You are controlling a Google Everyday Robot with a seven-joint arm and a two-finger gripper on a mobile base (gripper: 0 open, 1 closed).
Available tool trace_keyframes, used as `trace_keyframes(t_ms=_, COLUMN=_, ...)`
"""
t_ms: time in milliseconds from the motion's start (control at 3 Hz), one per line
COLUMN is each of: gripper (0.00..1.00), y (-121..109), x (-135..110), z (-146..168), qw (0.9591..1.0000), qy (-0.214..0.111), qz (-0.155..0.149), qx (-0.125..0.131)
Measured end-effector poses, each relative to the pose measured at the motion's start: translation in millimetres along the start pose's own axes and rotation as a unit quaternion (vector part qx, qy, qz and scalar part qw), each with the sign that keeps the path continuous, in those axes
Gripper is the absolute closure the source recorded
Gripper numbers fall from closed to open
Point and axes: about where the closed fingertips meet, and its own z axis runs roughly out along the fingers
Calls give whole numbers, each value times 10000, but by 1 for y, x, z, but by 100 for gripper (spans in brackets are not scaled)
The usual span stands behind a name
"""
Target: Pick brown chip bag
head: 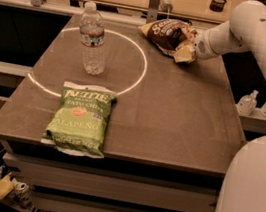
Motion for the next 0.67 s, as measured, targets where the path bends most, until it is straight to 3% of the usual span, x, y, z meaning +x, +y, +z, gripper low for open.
trace_keyframes(t_ms=667, gripper=100, y=-1, x=-59, z=-41, qw=9964, qy=-699, qz=-466, qx=-70)
